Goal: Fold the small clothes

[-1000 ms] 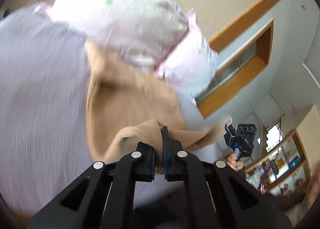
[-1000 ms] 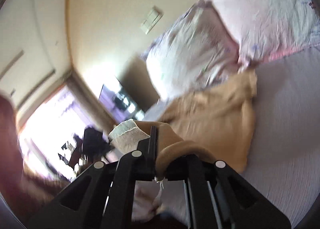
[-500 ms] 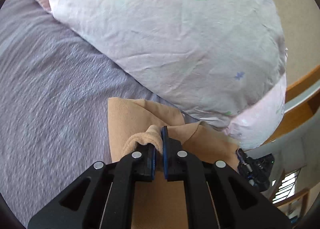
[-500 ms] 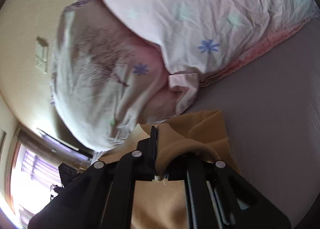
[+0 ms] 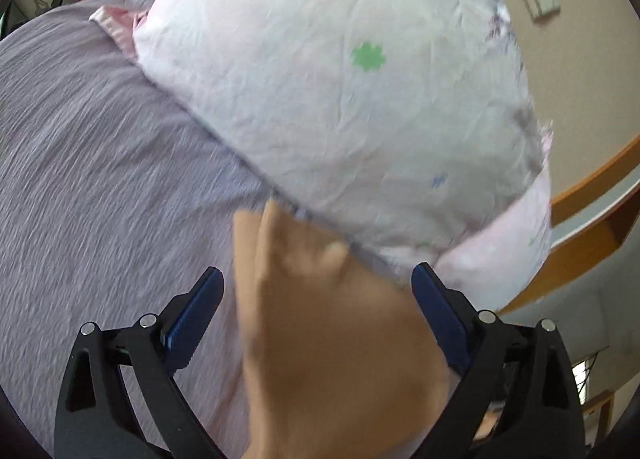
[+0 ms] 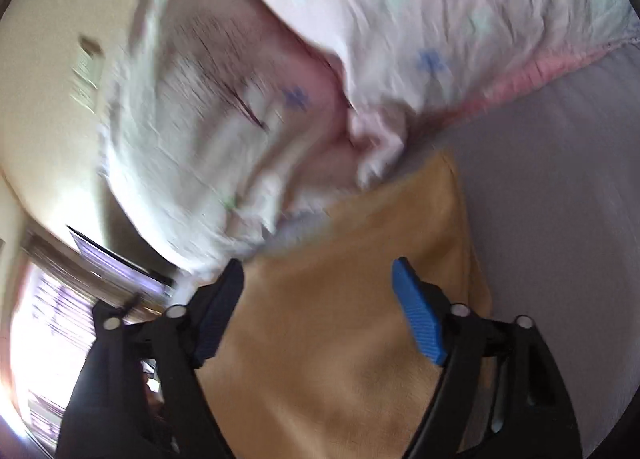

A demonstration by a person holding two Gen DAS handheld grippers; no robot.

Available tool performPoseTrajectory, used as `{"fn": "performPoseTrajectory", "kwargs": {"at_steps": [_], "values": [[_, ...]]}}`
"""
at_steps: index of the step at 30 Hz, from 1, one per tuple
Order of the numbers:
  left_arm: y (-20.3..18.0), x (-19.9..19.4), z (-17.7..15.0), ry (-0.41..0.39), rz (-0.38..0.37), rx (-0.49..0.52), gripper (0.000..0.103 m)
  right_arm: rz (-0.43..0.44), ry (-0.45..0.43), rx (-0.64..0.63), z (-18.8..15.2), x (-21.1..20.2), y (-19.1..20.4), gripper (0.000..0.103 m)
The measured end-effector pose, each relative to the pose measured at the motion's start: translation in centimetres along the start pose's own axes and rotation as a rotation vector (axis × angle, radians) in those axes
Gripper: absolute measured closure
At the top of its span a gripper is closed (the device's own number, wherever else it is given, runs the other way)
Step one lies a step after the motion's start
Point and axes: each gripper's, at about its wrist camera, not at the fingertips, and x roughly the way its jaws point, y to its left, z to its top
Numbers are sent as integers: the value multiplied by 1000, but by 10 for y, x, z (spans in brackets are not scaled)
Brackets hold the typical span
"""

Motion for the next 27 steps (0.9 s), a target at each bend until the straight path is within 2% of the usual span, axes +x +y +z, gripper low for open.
{"fn": "performPoseTrajectory", "kwargs": {"at_steps": [3,4,6,8,10,11,12,13,14,16,17,18,21,23,25,27], "values": [[2,1,-18,86,60,33,7,-67,-32,-20,-3,-12,13,29],[7,1,-25,105,64,40,7,-55,-65,-17,-6,-24,19,28],[4,2,-38,139,85,65,7,29,-151,-43,-12,-44,27,23],[2,9,-47,178,101,83,7,115,-244,-63,-18,-65,28,13],[-4,12,-53,169,107,120,8,226,-320,-70,-25,-83,15,10],[-4,16,-56,190,85,122,9,262,-342,-55,-26,-81,11,9],[-4,14,-57,165,90,120,21,297,-354,-26,-31,-84,0,9],[-2,17,-58,183,62,87,51,303,-349,-3,-32,-80,-3,9],[6,24,-59,217,31,19,58,294,-336,26,-31,-76,-5,9],[14,24,-57,208,8,-55,84,297,-346,49,-28,-79,-4,9],[17,22,-56,206,-41,-93,84,293,-362,49,-29,-82,-7,9],[11,19,-56,194,-54,-99,85,288,-378,47,-29,-83,-8,9],[-26,5,-49,156,-129,-48,85,259,-424,48,-26,-90,-10,9],[-69,4,-44,152,-182,24,85,237,-452,54,-25,-86,-15,9],[-113,14,-44,166,-228,95,85,197,-497,62,-26,-97,-20,9],[-166,42,-53,209,-266,183,85,138,-549,65,-27,-107,-22,9]]}}
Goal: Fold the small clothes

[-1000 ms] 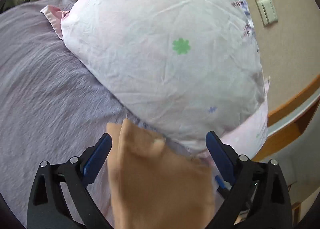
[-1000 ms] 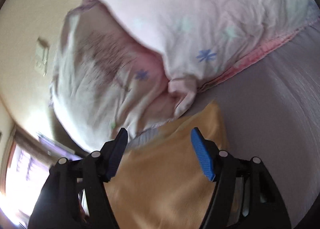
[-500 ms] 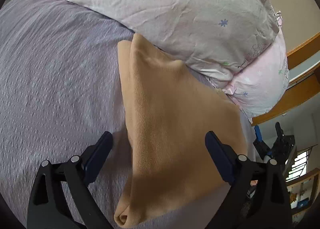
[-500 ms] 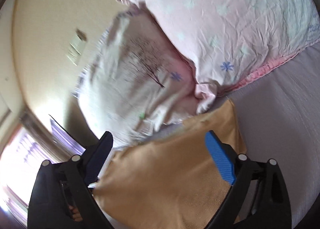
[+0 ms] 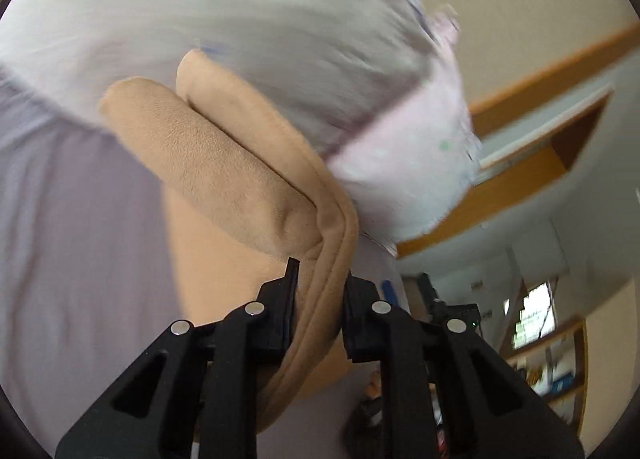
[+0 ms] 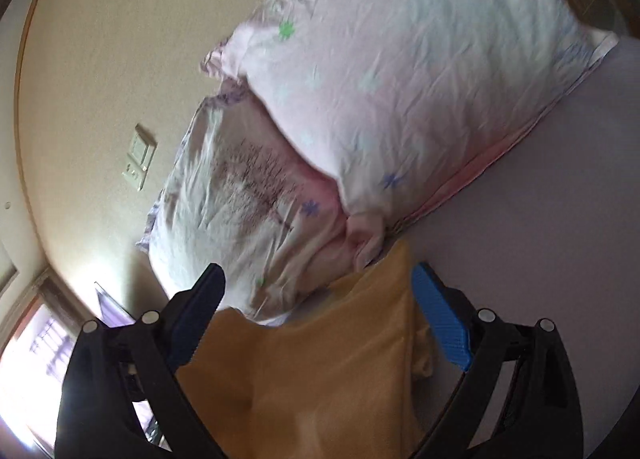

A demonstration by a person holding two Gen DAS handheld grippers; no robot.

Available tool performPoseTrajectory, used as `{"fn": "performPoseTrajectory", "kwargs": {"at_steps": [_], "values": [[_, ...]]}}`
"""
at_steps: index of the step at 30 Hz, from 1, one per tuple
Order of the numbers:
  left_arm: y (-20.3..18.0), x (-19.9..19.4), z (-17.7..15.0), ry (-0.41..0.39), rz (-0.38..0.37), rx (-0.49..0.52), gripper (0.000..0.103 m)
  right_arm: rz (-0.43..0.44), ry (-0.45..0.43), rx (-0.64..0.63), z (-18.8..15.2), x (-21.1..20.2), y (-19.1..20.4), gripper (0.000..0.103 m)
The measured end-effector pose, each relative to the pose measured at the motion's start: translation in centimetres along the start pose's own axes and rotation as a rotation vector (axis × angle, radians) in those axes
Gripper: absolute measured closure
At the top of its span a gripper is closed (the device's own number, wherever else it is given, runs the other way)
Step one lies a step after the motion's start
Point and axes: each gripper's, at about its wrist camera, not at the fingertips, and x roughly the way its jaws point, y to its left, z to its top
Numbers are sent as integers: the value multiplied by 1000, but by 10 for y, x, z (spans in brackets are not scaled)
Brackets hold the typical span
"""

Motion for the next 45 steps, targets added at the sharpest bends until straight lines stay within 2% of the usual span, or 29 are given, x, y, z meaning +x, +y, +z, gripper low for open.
{"fn": "performPoseTrajectory", "kwargs": {"at_steps": [3,5,6,8,9,10,11,12,13,16,18,21,24,25,26,27,28,32,34,36,37,38,39,40,42,43,45], "values": [[-44,82,-7,113,-6,74,82,-77,-41,-30,3,-8,-4,9],[-57,143,-19,263,-39,57,72,-112,-30,-24,5,-8,-12,9],[-59,162,-26,323,-77,32,71,-122,-24,-14,6,-7,-17,9],[-60,177,-36,396,-218,-33,71,-124,-11,19,9,-6,-26,9],[-62,173,-37,390,-235,-27,71,-116,-8,25,9,-6,-27,9],[-63,163,-36,365,-223,-1,59,-104,-1,20,10,-6,-27,9],[-62,145,-32,312,-193,36,50,-98,6,5,10,-7,-25,9],[-55,124,-30,253,-150,62,36,-96,23,-5,11,-7,-21,10],[-52,109,-29,223,-120,76,33,-81,55,-25,12,-10,-16,14],[-36,60,-37,182,-1,174,33,-26,179,-76,7,-24,0,20],[-34,39,-48,165,49,254,33,-44,244,-119,2,-36,11,26],[-42,25,-76,162,89,399,33,-108,286,-151,-10,-55,20,29],[-54,26,-98,178,98,489,31,-127,324,-156,-22,-50,21,31],[-56,31,-101,184,96,494,30,-145,345,-162,-26,-41,20,34],[-53,32,-102,195,83,481,30,-157,376,-183,-31,-30,21,49],[-51,32,-103,200,78,467,30,-179,407,-206,-36,-19,20,65],[-48,31,-103,202,77,451,30,-180,435,-204,-40,-14,19,91],[-34,18,-105,184,93,414,29,-88,355,-138,-37,-47,25,92],[-24,17,-102,187,100,396,28,-65,350,-119,-45,-64,27,92],[-19,17,-102,203,99,386,28,-153,401,-179,-62,-61,27,92],[-18,19,-103,210,104,386,28,-219,441,-215,-71,-54,22,90],[-18,22,-104,217,113,392,28,-243,448,-214,-73,-53,18,86],[-20,23,-106,221,122,402,28,-227,433,-186,-70,-57,15,85],[-22,23,-108,220,122,413,28,-196,381,-151,-60,-66,16,79],[-32,24,-117,210,115,473,27,-157,273,-161,-43,-81,28,67],[-38,27,-121,205,118,508,25,-120,246,-183,-32,-80,38,60],[-52,36,-130,203,131,587,22,-61,293,-193,-21,-61,45,60]]}}
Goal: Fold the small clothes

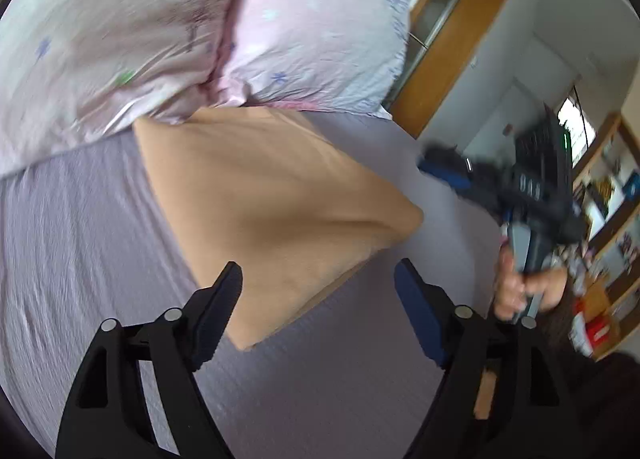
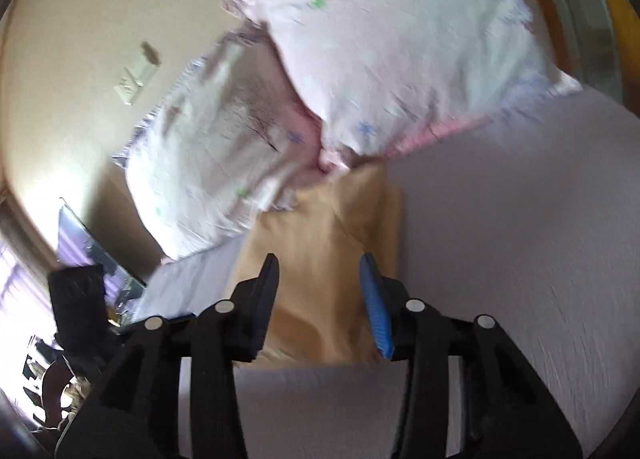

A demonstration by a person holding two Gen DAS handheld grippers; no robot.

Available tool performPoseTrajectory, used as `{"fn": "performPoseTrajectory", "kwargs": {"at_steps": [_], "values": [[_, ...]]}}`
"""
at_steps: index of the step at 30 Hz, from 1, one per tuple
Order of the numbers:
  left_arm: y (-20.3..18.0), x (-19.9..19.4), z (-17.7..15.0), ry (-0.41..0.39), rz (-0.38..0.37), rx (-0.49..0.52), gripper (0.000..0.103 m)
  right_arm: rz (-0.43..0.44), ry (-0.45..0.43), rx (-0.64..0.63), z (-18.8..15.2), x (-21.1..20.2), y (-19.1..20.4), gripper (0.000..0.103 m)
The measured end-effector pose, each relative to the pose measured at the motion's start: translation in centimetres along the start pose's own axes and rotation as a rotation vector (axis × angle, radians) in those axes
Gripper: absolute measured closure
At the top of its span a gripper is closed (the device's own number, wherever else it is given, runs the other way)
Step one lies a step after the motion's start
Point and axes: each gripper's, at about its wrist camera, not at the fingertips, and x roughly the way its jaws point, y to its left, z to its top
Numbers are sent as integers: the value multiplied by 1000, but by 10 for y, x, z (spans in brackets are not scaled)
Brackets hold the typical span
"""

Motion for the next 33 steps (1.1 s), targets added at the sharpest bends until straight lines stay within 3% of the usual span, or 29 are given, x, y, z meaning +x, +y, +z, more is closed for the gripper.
{"fn": "performPoseTrajectory", "kwargs": {"at_steps": [4,7,10,12,13,14,16,18,20,25,27,28,29,31,33], "values": [[-19,29,-1,41,57,89,21,42,163,14,26,69,-4,60],[-12,60,-9,133,107,75,21,-83,280,52,26,120,-25,60],[-4,66,-13,151,110,56,22,-64,277,69,23,114,-32,64],[10,44,-4,85,21,-35,22,-32,224,58,21,88,-28,43],[23,27,3,12,-13,-100,22,-30,177,47,20,71,-28,18],[37,16,8,-38,-15,-151,22,-45,158,38,17,61,-30,9],[64,11,17,-65,0,-243,21,-55,191,65,14,58,-43,9],[91,25,22,-9,-34,-347,21,-53,250,133,8,65,-62,11],[111,47,22,61,-63,-444,21,-6,294,188,5,72,-80,25],[123,77,24,107,-92,-511,21,54,338,210,-3,88,-85,30],[127,79,24,96,-105,-535,21,91,352,232,-6,93,-88,48],[127,81,25,92,-108,-543,28,134,360,252,-10,98,-90,68],[128,83,27,91,-96,-540,34,144,352,255,-12,100,-90,73],[131,80,26,81,-84,-520,61,165,316,240,-13,96,-82,77],[136,68,30,53,-105,-510,67,194,281,205,-8,91,-67,79]]}}
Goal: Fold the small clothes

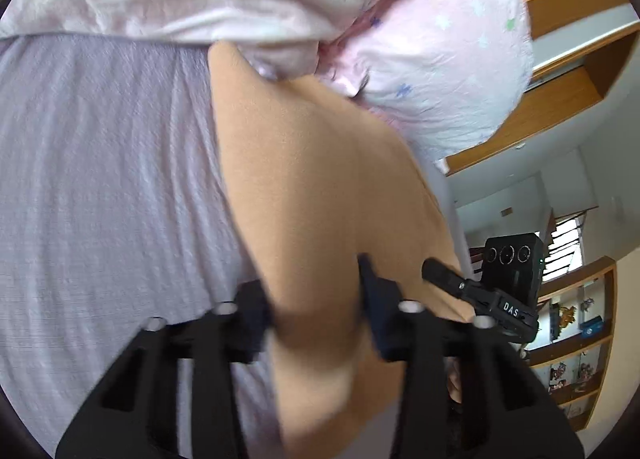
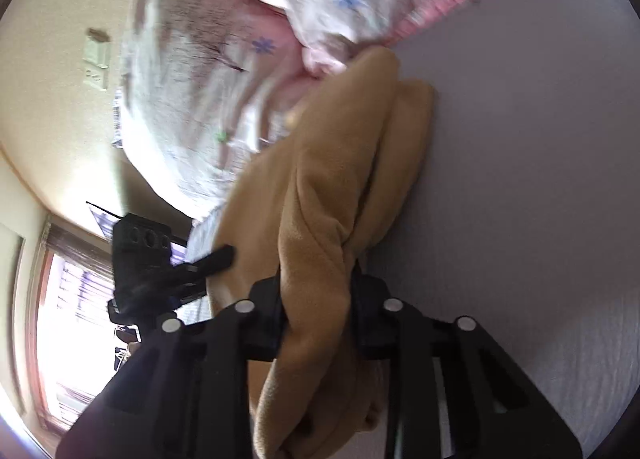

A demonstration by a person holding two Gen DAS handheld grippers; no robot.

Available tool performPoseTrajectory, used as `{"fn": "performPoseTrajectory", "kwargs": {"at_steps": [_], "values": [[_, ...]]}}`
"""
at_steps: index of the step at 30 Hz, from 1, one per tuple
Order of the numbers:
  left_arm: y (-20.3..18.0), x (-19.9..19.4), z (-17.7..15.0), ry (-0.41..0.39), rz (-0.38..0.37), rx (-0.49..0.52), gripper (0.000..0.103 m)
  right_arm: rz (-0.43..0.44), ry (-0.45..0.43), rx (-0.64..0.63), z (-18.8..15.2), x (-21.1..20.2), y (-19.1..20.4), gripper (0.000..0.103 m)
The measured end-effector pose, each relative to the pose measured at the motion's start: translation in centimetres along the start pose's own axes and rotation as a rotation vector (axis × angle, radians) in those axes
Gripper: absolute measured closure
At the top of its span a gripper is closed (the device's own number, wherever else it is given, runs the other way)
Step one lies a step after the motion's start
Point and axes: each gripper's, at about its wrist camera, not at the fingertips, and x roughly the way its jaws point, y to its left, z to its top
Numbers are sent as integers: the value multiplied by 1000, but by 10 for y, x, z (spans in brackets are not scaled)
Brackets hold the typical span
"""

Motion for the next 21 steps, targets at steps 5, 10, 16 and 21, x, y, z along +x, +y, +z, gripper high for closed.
{"fn": "performPoseTrajectory", "kwargs": {"at_steps": [5,10,16,21], "values": [[6,-58,-2,-137,71,75,67,5,20,-124,1,35,48,79],[11,-73,-22,-146,262,147,64,-202,28,-168,-10,43,60,55],[-33,-99,-81,-193,164,346,26,115,-96,-167,-42,-19,96,25],[-45,-69,-94,-115,223,413,24,64,0,-137,-62,15,98,22]]}}
